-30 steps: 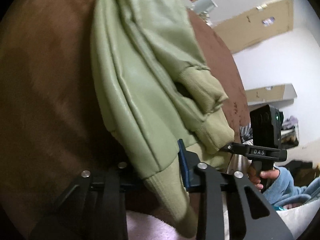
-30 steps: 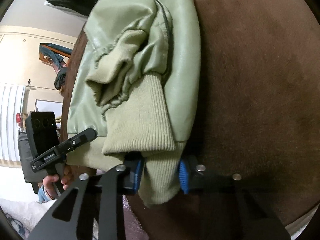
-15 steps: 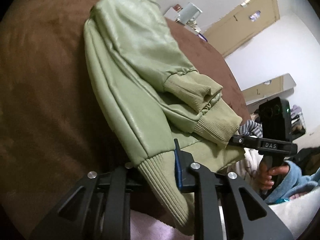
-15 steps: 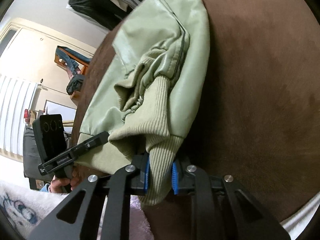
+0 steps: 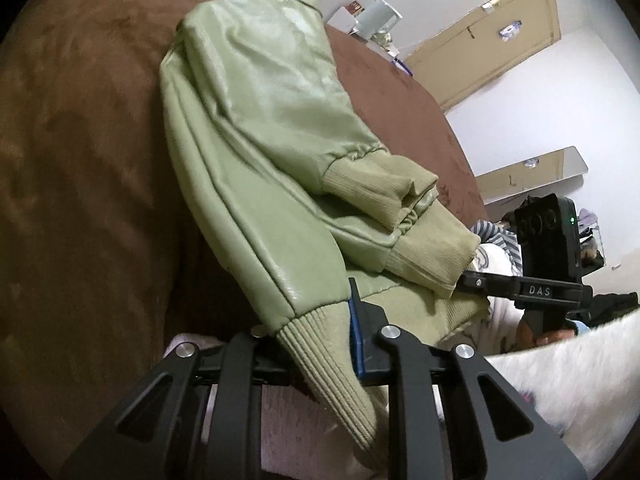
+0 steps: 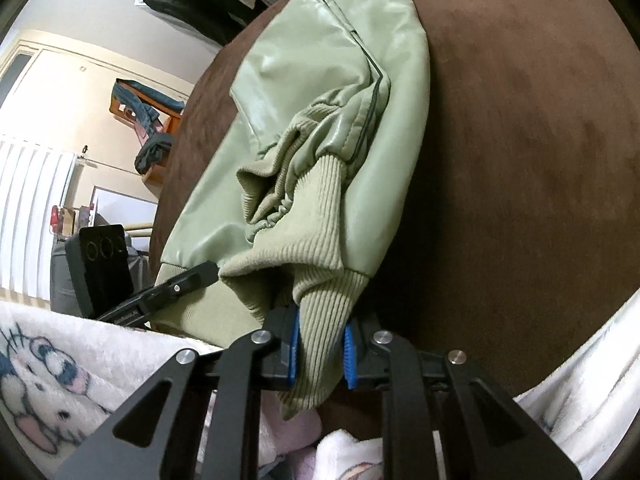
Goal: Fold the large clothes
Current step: 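Grasp the ribbed hem with both tools, then lift the hem with both tools and fold it toward the collar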
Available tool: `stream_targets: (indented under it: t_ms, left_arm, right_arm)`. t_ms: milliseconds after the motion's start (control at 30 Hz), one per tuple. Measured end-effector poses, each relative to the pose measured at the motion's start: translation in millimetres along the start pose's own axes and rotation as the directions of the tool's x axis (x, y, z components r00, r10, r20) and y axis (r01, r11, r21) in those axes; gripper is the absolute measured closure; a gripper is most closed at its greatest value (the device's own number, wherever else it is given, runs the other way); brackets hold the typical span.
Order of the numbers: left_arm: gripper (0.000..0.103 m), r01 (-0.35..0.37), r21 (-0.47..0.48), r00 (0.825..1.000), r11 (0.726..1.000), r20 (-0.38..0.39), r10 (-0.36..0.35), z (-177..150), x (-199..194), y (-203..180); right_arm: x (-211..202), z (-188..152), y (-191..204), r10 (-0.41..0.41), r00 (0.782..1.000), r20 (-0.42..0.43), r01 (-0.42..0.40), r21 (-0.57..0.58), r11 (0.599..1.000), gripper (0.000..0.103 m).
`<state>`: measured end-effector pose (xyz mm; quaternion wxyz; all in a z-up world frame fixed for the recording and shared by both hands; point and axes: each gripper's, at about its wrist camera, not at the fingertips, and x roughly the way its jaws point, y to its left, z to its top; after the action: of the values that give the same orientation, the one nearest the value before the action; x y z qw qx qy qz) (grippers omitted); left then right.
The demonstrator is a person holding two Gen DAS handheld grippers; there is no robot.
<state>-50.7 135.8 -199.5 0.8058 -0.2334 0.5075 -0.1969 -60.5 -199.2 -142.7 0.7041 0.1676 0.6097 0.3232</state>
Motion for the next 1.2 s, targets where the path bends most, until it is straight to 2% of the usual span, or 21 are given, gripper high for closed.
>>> stream_targets:
  t_ms: [100,233,433,567,867,1200]
  left_arm:
    - [0.081,-0.002,0.032,1.000,0.999,0.028,0.001,10.3,-13.1,-2.2]
    - [0.081,0.017,0.064,0.994,0.998,0.105,-0.024,27.3,-32.2,-8.4]
    - [0.081,-0.007,0.102,0.971,0.995,0.240,-0.018,69.7,-42.7,-20.6]
    - [0.081,0.002,0.093,0.953,0.996,0.302,-0.030,102.6,-46.4,-17.1]
    - [0.081,-0.078,0.128,0.915,0.989,0.402,0.020,183.8,-34.2,-29.4]
    - [0.081,-0.192,0.147,0.900,0.970,0.422,0.114,279.8,-3.0,-24.1]
  right_arm:
    - [-12.7,-0.1,-1.0,0.022,0.999,0.032,-0.022,0.009,1.000,0.086]
    - [-35.0,13.2,8.8,0.069,0.991,0.117,-0.071,0.009,0.997,0.086]
    - [-51.2,47.7,24.2,0.149,0.959,0.240,-0.157,0.012,0.988,0.086]
    - [-55.6,87.7,43.5,0.188,0.930,0.317,-0.189,-0.028,0.982,0.085]
    - [-55.8,173.2,56.2,0.217,0.889,0.403,-0.183,-0.121,0.976,0.085]
    - [-24.8,296.2,46.1,0.154,0.892,0.425,-0.088,-0.171,0.981,0.085]
